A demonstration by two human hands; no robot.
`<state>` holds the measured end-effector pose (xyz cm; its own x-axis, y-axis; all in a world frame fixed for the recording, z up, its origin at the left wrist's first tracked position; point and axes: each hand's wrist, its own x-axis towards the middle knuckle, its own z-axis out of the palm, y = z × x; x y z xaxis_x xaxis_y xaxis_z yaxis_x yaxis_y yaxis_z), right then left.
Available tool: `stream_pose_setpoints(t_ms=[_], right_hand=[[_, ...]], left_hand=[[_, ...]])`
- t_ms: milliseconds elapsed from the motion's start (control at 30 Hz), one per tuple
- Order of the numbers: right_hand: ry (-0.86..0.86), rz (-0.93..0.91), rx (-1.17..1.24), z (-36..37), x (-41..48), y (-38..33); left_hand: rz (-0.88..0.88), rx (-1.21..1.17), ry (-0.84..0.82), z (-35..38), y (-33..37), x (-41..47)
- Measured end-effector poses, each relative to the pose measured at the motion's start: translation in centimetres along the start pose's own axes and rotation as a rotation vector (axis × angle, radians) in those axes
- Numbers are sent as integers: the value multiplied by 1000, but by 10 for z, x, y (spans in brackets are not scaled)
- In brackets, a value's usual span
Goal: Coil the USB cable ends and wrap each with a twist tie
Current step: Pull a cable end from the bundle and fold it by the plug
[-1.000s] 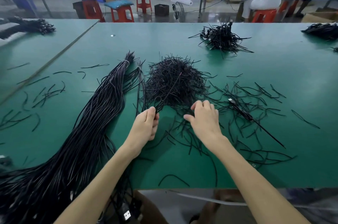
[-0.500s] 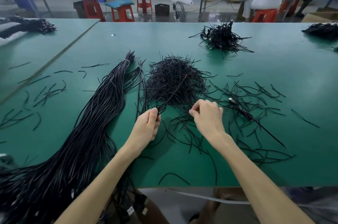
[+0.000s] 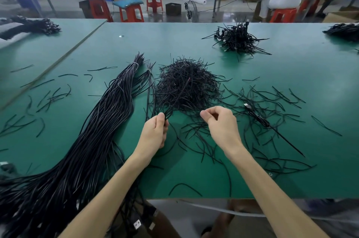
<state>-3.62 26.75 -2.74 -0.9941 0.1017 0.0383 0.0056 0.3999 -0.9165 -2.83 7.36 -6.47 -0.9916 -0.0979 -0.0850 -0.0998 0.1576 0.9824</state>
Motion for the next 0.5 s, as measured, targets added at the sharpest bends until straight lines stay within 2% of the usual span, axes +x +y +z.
stream_pose_setpoints(t_ms=[133,333,500], right_hand=[[-100,52,228,15,-13,-4],[-99,86,194,45,-20,0],[-18,60,174,55,-22,0]], left_hand=[[14,43,-7,4,0,0],[87,57,-61,6,4,-6],[110,30,-83,4,4,-8]])
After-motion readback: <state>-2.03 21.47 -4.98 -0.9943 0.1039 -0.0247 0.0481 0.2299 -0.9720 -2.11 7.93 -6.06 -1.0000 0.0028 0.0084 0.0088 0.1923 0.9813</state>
